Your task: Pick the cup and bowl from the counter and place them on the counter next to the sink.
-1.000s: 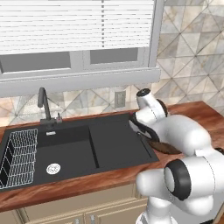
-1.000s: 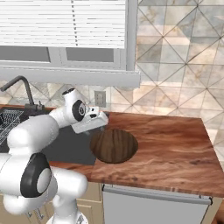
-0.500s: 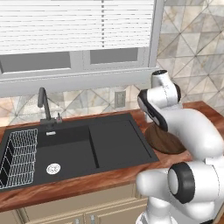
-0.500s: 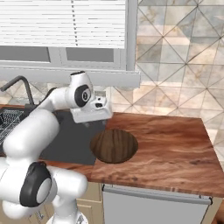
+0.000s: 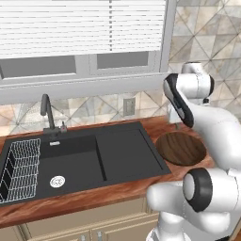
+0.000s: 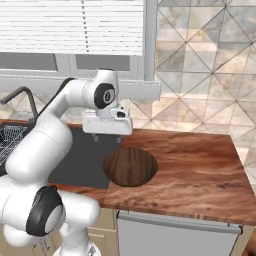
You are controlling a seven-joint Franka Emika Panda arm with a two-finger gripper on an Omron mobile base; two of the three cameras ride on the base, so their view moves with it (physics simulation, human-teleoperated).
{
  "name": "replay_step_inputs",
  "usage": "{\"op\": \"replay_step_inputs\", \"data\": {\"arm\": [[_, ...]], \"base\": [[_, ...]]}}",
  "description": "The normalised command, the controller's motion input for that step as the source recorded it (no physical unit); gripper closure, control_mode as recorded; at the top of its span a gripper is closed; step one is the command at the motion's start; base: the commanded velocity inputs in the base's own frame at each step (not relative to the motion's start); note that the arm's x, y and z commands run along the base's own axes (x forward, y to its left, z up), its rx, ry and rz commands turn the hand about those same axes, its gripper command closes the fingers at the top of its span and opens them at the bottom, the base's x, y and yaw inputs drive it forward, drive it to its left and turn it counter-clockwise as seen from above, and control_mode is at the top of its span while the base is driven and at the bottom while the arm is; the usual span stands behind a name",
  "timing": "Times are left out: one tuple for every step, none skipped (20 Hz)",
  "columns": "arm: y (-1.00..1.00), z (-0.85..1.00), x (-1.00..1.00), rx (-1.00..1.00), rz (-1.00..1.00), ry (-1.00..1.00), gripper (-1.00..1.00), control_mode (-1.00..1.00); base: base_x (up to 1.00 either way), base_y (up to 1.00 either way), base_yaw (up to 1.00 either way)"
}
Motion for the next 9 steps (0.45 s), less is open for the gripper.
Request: {"op": "replay_step_inputs", "data": {"arm": [[0.0, 0.0, -0.7, 0.17, 0.0, -0.02, -1.0, -1.0], [0.0, -0.08, -0.81, 0.17, 0.0, -0.14, -1.0, -1.0], [0.0, -0.28, -0.94, 0.14, 0.0, -0.26, -1.0, -1.0], [0.0, -0.36, -0.96, 0.12, 0.0, -0.31, -1.0, -1.0], [0.0, -0.26, -0.86, 0.09, 0.0, -0.28, -1.0, -1.0], [0.0, -0.17, -0.84, 0.08, 0.0, -0.25, -1.0, -1.0], [0.0, -0.06, -0.79, 0.07, 0.0, -0.23, -1.0, -1.0], [0.0, -0.01, -0.82, 0.07, 0.0, -0.23, -1.0, -1.0], [0.02, 0.0, -0.81, 0.05, 0.0, -0.24, -1.0, -1.0]], "base": [[0.0, 0.0, 0.0], [0.0, 0.0, 0.0], [0.0, 0.0, 0.0], [0.0, 0.0, 0.0], [0.0, 0.0, 0.0], [0.0, 0.0, 0.0], [0.0, 0.0, 0.0], [0.0, 0.0, 0.0], [0.0, 0.0, 0.0]]}}
